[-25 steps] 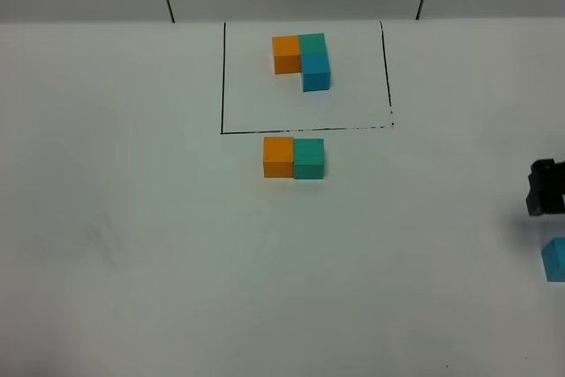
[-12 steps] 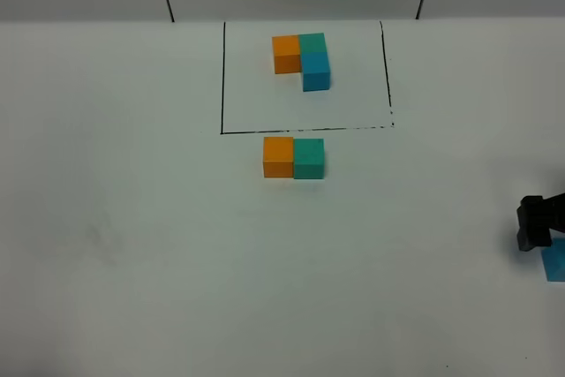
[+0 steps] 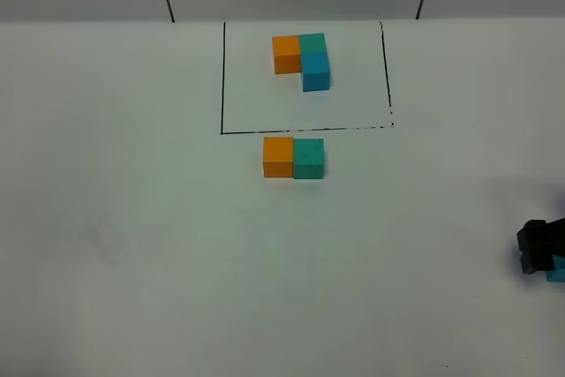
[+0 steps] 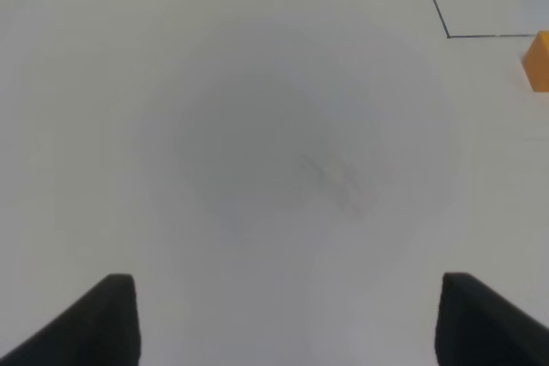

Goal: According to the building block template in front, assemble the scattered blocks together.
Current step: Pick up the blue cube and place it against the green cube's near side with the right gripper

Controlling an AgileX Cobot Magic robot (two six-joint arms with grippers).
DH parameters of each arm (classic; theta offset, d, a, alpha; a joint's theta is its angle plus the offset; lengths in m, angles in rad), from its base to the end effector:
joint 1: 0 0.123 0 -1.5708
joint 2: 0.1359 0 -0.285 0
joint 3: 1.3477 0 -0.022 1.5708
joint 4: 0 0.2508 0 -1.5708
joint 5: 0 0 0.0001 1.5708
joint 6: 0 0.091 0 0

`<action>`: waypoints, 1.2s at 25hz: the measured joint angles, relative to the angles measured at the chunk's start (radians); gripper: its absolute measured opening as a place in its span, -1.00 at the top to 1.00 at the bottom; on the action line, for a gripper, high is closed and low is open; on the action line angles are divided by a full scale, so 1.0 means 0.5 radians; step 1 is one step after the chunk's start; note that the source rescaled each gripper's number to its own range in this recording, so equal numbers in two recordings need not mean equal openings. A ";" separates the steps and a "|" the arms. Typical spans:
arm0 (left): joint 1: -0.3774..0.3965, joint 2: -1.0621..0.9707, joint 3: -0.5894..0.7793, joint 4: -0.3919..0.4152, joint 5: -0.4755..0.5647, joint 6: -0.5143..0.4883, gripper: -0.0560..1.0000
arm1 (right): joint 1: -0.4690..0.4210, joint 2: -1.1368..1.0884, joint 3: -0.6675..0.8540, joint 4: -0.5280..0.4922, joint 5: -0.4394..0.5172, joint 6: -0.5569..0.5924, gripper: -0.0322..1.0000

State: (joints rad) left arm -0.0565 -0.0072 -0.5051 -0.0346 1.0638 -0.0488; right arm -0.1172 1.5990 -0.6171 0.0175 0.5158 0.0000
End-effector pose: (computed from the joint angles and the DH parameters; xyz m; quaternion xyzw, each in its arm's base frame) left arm -0.0068 -0.0024 0.2785 0.0041 0.8507 -0.0449 0.5237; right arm 0.2336 -0.0267 0.1325 0.0656 0.9946 0.0002 0.0802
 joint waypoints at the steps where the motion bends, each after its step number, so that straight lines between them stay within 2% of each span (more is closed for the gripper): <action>1: 0.000 0.000 0.000 0.000 0.000 0.000 -0.13 | -0.007 0.015 0.000 0.002 0.002 0.000 -0.35; 4: 0.000 0.000 0.000 0.000 0.000 0.000 -0.13 | -0.010 0.043 0.000 0.004 0.007 0.027 0.15; 7: 0.000 0.000 0.000 0.000 0.000 0.000 -0.13 | -0.010 0.045 0.000 0.011 0.018 0.037 0.94; 10: 0.000 0.000 0.000 0.000 0.000 -0.003 -0.13 | -0.007 0.041 0.000 0.038 0.058 0.055 0.92; 13: 0.000 0.000 0.000 0.000 0.000 -0.004 -0.13 | 0.103 -0.017 0.002 0.060 0.113 0.093 0.93; 16: 0.000 0.000 0.000 0.000 0.000 -0.004 -0.13 | 0.369 -0.181 -0.027 0.064 0.141 0.272 0.93; 19: 0.000 0.000 0.000 0.000 0.000 -0.004 -0.13 | 0.709 -0.261 -0.154 0.045 0.217 0.709 0.93; 22: 0.000 0.000 0.000 0.000 0.000 -0.004 -0.13 | 1.069 -0.210 -0.321 -0.095 0.335 1.169 0.93; 24: 0.000 0.000 0.000 0.000 -0.001 -0.004 -0.13 | 1.273 -0.114 -0.457 -0.200 0.413 1.399 0.93; 26: 0.000 0.000 0.000 0.000 -0.001 -0.004 -0.13 | 1.447 0.036 -0.604 -0.267 0.479 1.554 0.93; 30: 0.000 0.000 0.000 0.000 -0.001 -0.004 -0.13 | 1.669 0.387 -0.974 -0.306 0.645 1.649 0.93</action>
State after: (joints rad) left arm -0.0565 -0.0072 -0.5051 -0.0346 1.0635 -0.0508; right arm 0.7174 1.7927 -1.1039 -0.1356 0.8385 0.8247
